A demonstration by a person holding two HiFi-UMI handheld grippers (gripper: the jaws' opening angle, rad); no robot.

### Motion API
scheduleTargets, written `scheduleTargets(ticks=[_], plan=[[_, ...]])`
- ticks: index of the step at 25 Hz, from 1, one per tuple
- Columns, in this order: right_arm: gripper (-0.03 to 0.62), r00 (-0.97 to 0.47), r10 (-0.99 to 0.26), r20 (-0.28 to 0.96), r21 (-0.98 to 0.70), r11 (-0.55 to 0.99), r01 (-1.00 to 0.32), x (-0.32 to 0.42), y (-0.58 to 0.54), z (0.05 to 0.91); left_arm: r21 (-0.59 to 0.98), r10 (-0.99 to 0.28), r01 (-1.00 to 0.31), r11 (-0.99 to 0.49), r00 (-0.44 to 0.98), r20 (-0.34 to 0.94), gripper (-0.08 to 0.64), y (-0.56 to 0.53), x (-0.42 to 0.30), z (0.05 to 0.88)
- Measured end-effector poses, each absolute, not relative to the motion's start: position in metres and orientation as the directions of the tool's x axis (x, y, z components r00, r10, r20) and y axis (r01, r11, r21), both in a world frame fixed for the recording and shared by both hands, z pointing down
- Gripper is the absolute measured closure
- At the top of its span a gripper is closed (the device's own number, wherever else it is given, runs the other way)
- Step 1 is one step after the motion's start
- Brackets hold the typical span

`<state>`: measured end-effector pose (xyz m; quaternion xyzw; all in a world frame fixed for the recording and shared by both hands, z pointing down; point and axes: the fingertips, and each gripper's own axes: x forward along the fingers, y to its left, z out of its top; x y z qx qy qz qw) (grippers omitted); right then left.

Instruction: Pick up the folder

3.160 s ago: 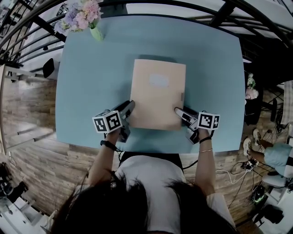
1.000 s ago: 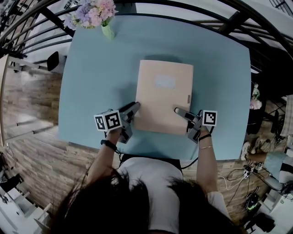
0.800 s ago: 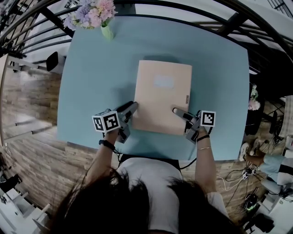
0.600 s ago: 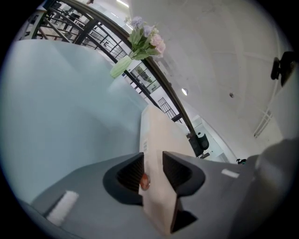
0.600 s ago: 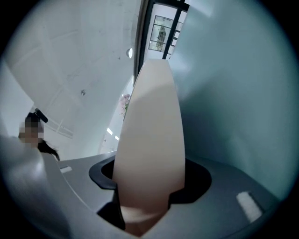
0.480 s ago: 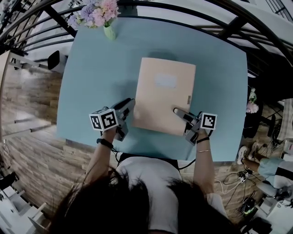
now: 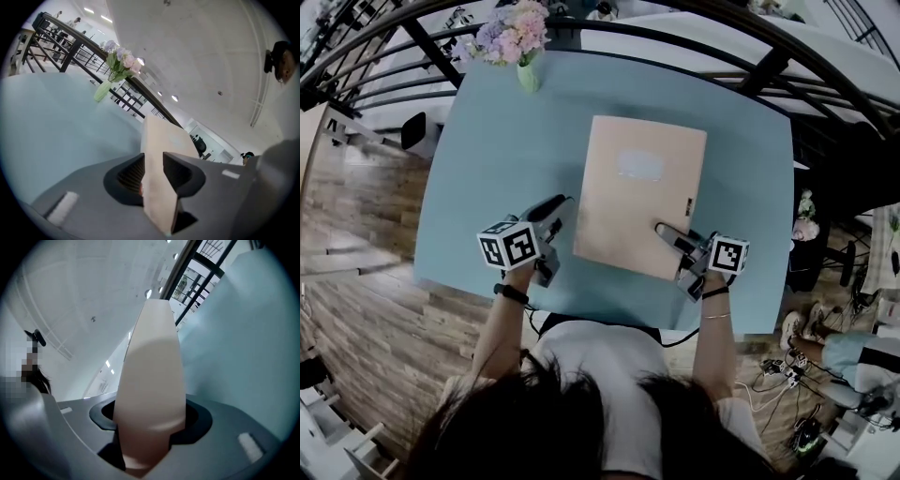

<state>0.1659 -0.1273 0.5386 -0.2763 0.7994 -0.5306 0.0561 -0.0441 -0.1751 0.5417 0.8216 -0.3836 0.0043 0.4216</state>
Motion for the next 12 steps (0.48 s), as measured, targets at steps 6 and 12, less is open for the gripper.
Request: scheduleTargets(ticks=[6,12], plan=[[0.324,-0.796,-0.565,0.215,-0.825,0.331,-0.457,0.178,-0.125,0.512,0.630,-0.643,-0.651,-0.424,0.706,0.297,0.382,-0.171,-0.033,0.511],[0.324,-0.721,-0.651,0.238,-0.737,0.363,-0.571,0.195,-0.120,0.487,0.556,-0.666,-0.674,-0.487,0.698,0.263,0.387,-0.164,-0.027,0.481]])
